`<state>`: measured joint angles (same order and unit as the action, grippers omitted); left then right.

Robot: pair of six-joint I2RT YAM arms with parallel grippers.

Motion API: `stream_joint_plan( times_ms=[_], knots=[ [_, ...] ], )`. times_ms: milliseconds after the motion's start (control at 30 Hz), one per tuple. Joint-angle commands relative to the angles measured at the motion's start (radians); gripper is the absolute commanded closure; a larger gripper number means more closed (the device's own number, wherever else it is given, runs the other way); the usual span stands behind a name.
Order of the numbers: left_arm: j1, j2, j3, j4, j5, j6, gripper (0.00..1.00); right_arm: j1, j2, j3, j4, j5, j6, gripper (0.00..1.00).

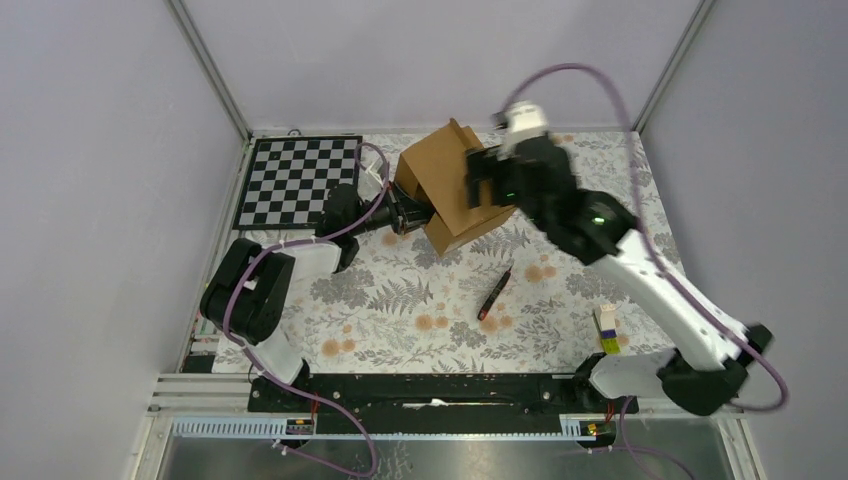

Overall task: Unpack the express box
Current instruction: Pour the product at the center of the board.

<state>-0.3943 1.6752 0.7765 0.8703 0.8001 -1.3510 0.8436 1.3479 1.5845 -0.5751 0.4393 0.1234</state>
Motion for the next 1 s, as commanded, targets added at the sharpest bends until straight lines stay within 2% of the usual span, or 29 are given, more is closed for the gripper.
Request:
stream_joint_plan(
  times_ms=[0,100,200,267,333,433,500,633,667,767,867,967],
  knots=[
    [0.004,-0.059,0.056,0.124,0.016,0.158,1.00,-0.285,-0.161,-0.149,0.057,-0.236,0.216,0.00],
    [-0.021,-0.165,0.082,-0.098,-0.190,0.453,1.00,-0.426,-0.199,-0.236,0.096,-0.354,0.326,0.00],
    [-0.052,-0.273,0.072,-0.169,-0.446,0.659,1.00,-0.517,-0.181,-0.291,0.121,-0.433,0.430,0.00],
    [-0.081,-0.370,0.020,-0.132,-0.641,0.769,1.00,-0.579,-0.150,-0.338,0.132,-0.508,0.520,0.00],
    [-0.126,-0.423,-0.005,-0.104,-0.777,0.877,1.00,-0.628,-0.114,-0.403,0.183,-0.597,0.594,0.00],
    [-0.264,-0.463,-0.034,-0.019,-1.020,1.169,1.00,-0.644,-0.046,-0.467,0.342,-0.724,0.669,0.00],
    [-0.368,-0.441,-0.064,0.106,-1.161,1.353,1.00,-0.641,0.029,-0.449,0.440,-0.836,0.723,0.01],
    [-0.510,-0.289,-0.089,0.360,-1.326,1.728,1.00,-0.606,0.157,-0.333,0.543,-0.958,0.723,0.00],
    [-0.532,-0.232,-0.105,0.470,-1.361,1.816,1.00,-0.597,0.176,-0.298,0.543,-0.982,0.708,0.00],
    [-0.598,-0.099,-0.136,0.705,-1.415,2.057,1.00,-0.582,0.189,-0.214,0.451,-0.897,0.575,0.00],
    [-0.623,-0.037,-0.139,0.726,-1.397,2.124,1.00,-0.581,0.216,-0.178,0.428,-0.862,0.482,0.01],
    [-0.680,-0.007,-0.134,0.736,-1.376,2.298,1.00,-0.580,0.250,-0.176,0.468,-0.884,0.431,0.00]
  ],
)
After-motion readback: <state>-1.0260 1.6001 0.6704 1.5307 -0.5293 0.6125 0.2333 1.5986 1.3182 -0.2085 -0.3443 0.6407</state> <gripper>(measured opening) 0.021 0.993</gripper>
